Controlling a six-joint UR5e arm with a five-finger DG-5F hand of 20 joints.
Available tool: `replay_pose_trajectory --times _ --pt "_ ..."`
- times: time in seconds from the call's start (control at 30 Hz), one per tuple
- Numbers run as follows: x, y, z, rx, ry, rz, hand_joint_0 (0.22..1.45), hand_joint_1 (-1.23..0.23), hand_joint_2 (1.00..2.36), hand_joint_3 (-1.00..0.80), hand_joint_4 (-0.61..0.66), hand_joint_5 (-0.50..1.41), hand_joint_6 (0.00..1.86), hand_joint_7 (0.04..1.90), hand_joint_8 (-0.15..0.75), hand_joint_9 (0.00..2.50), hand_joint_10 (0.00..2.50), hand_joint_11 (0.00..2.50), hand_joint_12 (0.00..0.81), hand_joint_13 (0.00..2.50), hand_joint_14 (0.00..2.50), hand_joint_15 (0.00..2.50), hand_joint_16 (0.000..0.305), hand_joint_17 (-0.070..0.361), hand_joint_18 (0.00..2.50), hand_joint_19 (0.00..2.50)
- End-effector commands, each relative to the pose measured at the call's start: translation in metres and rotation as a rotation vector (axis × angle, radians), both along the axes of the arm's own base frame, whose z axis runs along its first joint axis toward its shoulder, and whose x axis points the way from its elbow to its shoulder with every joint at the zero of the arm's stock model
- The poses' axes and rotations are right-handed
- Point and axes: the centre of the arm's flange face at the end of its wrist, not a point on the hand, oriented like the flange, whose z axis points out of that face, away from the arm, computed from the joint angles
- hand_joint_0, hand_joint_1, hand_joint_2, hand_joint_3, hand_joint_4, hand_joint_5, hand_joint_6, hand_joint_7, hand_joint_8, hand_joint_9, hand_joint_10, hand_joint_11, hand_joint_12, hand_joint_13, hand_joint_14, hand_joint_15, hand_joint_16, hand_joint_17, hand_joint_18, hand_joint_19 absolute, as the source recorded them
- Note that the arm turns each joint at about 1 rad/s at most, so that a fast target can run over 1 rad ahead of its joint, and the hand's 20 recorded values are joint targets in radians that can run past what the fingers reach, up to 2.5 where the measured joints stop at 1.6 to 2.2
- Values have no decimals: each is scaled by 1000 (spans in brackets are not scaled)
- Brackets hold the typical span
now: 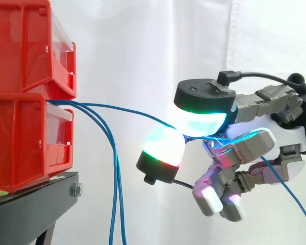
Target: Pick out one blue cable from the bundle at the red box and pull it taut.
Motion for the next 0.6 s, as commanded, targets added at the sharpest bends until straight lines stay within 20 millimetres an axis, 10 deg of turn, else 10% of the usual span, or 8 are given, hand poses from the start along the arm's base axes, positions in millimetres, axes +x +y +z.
replay_pose_trajectory --times 0.0,0.57 --pt "-5 0 9 -10 12 1 650 -880 1018 -32 36 -58 909 959 348 1604 30 1106 445 1077 21 567 64 143 1065 751" --pt "-48 -7 13 -35 86 -34 650 -876 1018 -40 39 -59 908 967 345 1601 30 1101 441 1072 20 568 63 143 1060 752"
